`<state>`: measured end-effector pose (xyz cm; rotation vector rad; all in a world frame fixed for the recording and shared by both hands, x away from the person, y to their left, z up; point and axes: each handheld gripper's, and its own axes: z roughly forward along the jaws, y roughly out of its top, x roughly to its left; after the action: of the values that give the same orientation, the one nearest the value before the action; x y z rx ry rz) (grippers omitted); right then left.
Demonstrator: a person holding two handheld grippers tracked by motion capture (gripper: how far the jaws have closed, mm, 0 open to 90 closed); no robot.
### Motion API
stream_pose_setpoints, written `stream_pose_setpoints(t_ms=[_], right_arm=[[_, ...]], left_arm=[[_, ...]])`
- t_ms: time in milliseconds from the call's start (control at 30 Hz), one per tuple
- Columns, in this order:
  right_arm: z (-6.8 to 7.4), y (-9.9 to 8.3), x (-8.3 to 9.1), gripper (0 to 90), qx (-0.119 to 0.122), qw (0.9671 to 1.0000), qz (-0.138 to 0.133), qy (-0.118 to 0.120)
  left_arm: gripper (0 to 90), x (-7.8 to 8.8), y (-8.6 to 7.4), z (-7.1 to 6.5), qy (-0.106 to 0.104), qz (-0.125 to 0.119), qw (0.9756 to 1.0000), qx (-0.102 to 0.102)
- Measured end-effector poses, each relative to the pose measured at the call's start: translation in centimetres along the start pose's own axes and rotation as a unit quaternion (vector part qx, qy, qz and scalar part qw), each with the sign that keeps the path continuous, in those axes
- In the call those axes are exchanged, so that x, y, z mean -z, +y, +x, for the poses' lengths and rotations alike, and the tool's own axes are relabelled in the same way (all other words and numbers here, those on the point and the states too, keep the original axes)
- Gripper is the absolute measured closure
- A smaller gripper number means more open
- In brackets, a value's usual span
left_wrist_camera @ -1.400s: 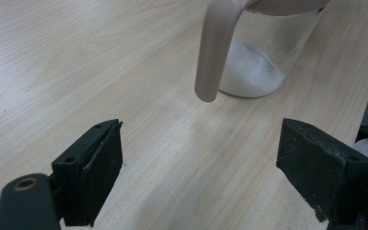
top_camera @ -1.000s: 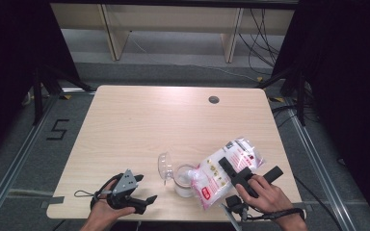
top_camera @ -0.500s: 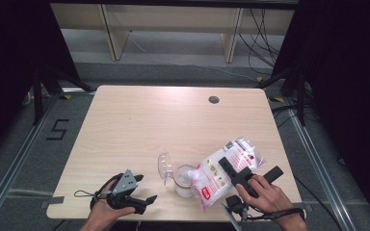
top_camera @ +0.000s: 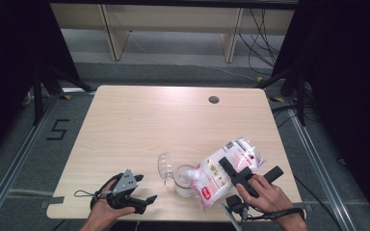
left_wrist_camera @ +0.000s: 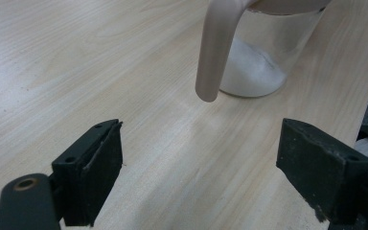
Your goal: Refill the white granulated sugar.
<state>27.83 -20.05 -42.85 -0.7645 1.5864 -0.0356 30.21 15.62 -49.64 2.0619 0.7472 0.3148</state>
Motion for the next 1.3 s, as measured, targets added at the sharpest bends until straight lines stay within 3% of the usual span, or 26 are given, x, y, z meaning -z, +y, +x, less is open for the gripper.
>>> stream_pose_setpoints(t_ms=[1300], right_arm=[[-0.17,-0.16,0.19,67.3,-0.004,1.0000,-0.005,-0.002]], left_arm=[[15.5,0.03,0.00,-0.04,0.004,-0.004,1.0000,0.000]])
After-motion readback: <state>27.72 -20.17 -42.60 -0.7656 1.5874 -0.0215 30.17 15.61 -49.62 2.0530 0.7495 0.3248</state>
